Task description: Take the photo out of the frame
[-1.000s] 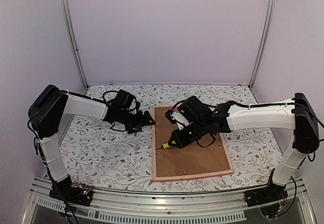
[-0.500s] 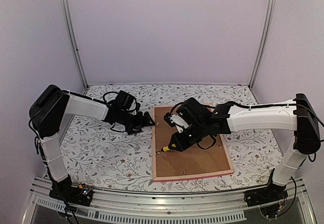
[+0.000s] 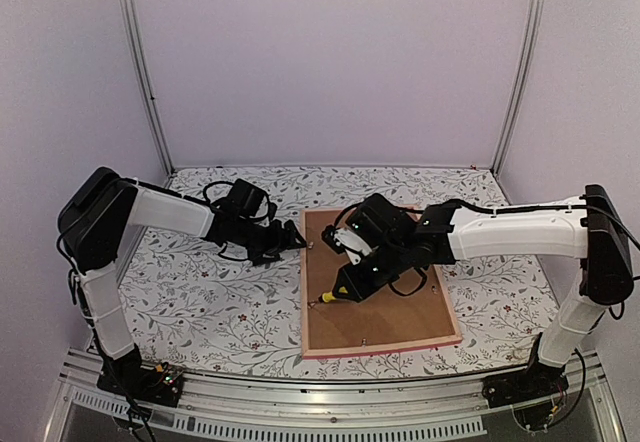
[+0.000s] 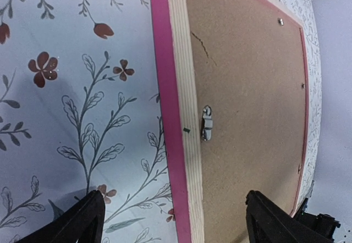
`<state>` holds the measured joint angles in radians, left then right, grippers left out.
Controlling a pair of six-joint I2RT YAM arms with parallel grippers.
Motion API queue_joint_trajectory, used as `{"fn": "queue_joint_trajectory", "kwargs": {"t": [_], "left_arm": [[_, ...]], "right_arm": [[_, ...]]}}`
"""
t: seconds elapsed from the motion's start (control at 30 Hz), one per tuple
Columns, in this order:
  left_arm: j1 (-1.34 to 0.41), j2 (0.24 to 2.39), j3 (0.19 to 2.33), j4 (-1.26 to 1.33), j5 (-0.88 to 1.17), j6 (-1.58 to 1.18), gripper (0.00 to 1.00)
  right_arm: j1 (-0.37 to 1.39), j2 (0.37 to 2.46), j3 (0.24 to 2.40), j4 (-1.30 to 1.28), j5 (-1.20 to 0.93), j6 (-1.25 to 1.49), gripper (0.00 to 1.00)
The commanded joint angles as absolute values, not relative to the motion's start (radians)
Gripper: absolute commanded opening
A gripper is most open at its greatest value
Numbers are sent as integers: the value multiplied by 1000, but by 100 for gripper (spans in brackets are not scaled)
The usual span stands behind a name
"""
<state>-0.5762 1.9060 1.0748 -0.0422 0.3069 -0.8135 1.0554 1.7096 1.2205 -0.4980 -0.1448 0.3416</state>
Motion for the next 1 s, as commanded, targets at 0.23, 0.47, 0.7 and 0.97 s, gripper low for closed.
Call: {"fn": "queue_joint_trajectory", "kwargs": {"t": [0.23,0.47,0.7,0.97], "left_arm": [[-560,1925,1068,-25,321,-814,90],[-558,1930,1073,-21,323,-812,91],[-558,1937,1077,-18,325,-812,90],[-555,1941,1071,-16,329,-810,91]], "right_arm": [[1085,1702,1210,-685,-194,331,0],[1085,1680,1195,-711,-181,346,0],[1085,1654,1182,-753,-161,365,0],[1084,1601,1134,-805,-187,403,0]]}}
